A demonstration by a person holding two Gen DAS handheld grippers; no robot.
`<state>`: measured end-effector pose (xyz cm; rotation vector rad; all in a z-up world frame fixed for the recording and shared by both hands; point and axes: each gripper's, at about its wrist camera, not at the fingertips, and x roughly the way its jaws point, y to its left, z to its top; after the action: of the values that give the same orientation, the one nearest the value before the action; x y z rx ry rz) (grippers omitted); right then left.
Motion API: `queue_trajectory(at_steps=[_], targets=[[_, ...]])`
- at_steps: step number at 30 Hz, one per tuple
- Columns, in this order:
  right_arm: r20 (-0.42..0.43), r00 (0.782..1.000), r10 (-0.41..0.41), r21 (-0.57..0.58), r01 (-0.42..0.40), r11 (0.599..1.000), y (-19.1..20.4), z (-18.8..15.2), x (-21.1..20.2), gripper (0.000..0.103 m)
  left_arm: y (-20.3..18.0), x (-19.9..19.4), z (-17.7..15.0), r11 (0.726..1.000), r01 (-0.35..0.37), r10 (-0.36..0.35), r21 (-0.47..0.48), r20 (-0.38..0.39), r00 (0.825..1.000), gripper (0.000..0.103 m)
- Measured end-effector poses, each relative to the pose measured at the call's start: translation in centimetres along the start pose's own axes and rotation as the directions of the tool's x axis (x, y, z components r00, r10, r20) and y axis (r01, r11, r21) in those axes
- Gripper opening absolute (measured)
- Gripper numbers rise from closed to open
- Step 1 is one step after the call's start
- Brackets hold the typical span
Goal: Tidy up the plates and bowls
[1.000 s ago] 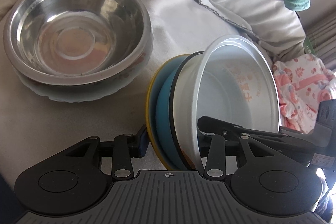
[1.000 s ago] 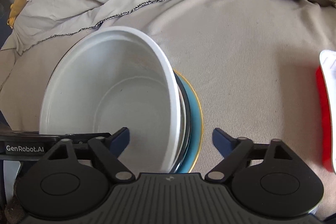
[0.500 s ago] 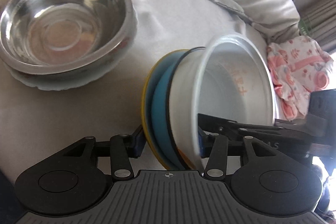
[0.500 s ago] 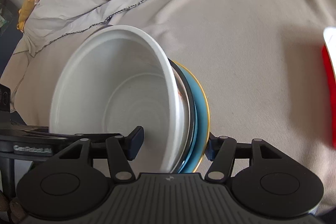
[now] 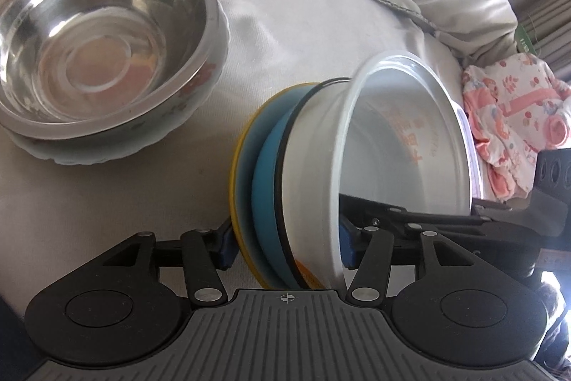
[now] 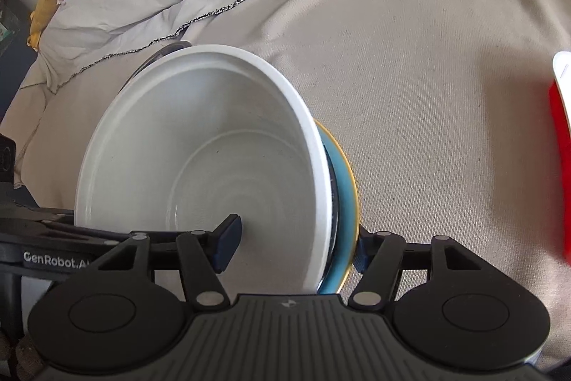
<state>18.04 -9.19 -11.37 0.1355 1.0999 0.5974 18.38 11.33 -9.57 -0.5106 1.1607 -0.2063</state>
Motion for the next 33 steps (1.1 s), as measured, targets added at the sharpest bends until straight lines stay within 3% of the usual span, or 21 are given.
queue_trajectory(at_steps=[6, 14, 26, 33], targets=[[-0.013, 0.999, 0.049, 0.05, -0.048, 0.998, -0.8, -0.4, 0.0, 0.057, 0.5, 0.4, 0.1, 1.0, 0.008, -0.008, -0.022, 0.001, 1.0, 0.057], [-0.006, 1.0, 0.009, 0.013, -0.009, 1.0, 0.8, -0.3, -0.4, 0.057, 1.1, -0.5, -0.2, 1.0, -0.004, 0.004, -0.014, 0.008, 1.0, 0.055], [-0.058, 0.996, 0.065, 0.032, -0.063, 0.998, 0.5, 0.2, 0.3, 0.059, 1.3, -0.8, -0.2, 1.0, -0.012, 0.012, -0.012, 0.005, 1.0, 0.057], [-0.046, 0.997, 0.054, 0.038, -0.052, 0.998, 0.7, -0.1, -0.2, 0.058, 0.9, -1.0, -0.4, 1.0, -0.014, 0.014, -0.011, -0.004, 1.0, 0.057]])
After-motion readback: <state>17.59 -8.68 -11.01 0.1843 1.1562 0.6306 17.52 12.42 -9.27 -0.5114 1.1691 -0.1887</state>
